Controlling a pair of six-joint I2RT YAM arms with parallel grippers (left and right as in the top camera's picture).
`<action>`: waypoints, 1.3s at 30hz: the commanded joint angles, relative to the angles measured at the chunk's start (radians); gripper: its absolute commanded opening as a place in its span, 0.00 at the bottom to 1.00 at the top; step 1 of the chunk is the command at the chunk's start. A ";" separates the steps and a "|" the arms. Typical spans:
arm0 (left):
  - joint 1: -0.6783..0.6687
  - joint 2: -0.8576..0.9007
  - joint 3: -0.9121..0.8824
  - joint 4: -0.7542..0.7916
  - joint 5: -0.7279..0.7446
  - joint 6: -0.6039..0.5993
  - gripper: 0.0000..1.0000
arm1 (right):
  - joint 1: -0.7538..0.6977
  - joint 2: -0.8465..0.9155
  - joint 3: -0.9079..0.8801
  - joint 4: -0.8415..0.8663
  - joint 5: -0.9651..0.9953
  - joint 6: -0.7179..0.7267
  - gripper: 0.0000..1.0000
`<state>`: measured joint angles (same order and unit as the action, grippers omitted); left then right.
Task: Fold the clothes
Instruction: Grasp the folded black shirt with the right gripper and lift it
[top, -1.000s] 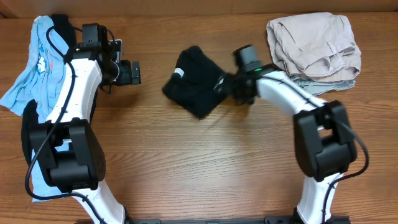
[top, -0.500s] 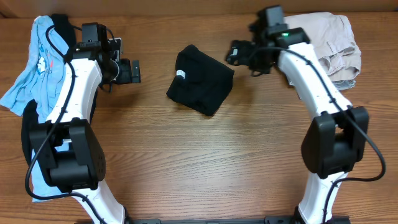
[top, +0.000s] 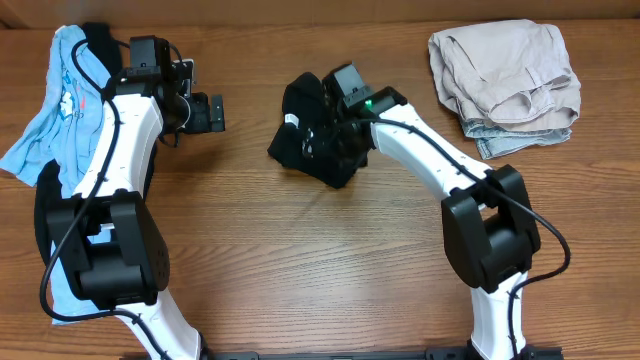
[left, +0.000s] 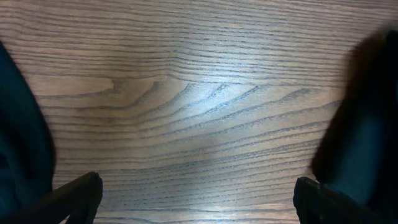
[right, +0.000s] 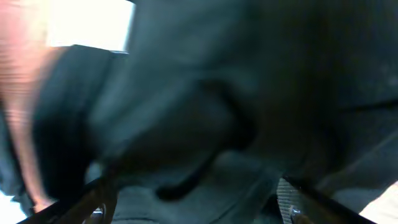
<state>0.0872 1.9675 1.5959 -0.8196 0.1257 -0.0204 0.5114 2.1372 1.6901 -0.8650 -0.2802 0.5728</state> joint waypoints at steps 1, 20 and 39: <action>0.006 -0.004 0.011 0.003 -0.002 -0.004 1.00 | -0.027 0.010 -0.038 -0.010 0.017 0.041 0.90; 0.004 -0.004 0.011 -0.018 0.005 -0.011 1.00 | -0.311 -0.015 0.056 -0.200 0.063 -0.494 1.00; 0.005 -0.004 0.011 -0.014 0.000 -0.010 1.00 | 0.018 0.049 0.205 -0.069 0.254 -0.335 1.00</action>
<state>0.0872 1.9675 1.5959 -0.8371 0.1261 -0.0212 0.5026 2.1204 1.8957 -0.9646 -0.0887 0.1806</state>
